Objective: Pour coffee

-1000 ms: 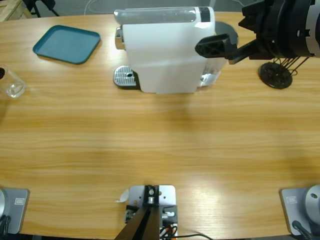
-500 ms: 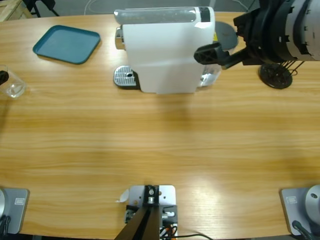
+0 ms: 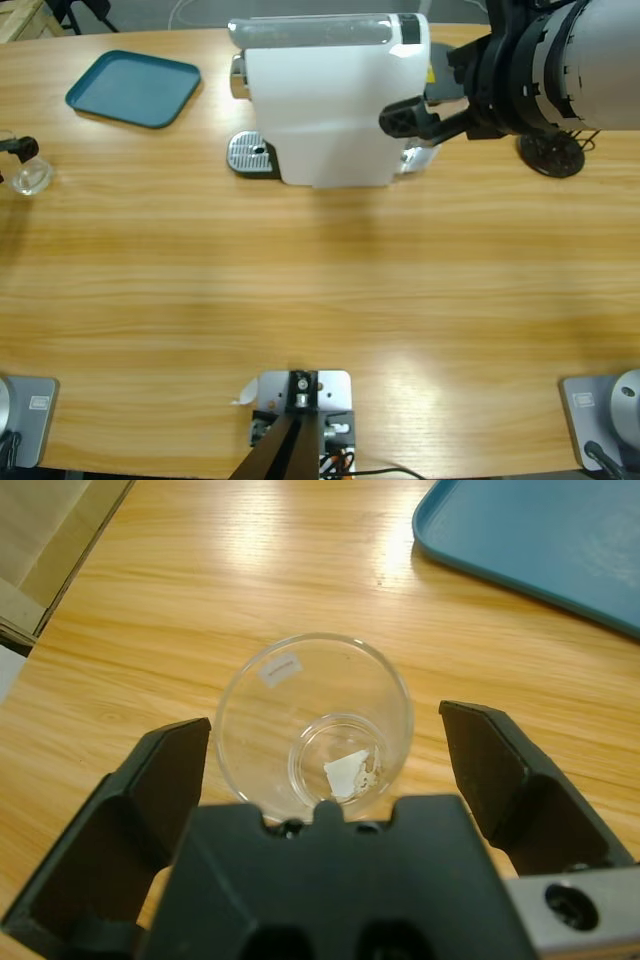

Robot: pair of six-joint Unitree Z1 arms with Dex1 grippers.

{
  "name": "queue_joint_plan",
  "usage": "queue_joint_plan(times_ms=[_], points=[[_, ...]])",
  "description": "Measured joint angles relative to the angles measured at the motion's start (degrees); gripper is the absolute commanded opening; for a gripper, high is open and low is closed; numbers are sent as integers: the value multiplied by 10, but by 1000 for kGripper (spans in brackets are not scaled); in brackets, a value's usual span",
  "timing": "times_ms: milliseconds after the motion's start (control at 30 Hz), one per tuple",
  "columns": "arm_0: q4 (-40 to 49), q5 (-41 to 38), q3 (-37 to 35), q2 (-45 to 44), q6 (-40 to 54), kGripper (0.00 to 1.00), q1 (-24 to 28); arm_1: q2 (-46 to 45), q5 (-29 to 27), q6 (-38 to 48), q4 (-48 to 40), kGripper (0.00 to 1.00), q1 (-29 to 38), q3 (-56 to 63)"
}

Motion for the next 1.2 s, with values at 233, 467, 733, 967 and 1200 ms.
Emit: queue_joint_plan(times_ms=[233, 467, 733, 967, 1200], points=[[-38, -14, 2, 28, 0, 1000, 19, 0, 0, 4, 0, 1000, 0, 6], [-65, -28, 3, 49, 3, 1000, 25, -26, -1, 4, 16, 1000, 0, 9], [-79, -29, 9, 60, 3, 1000, 31, -69, -1, 4, 29, 1000, 0, 36], [-99, -29, 15, 74, 3, 637, 36, -76, -1, 4, 29, 1000, 0, 46], [-149, -54, 41, 82, 20, 479, 41, -76, -1, 4, 29, 1000, 0, 52]])
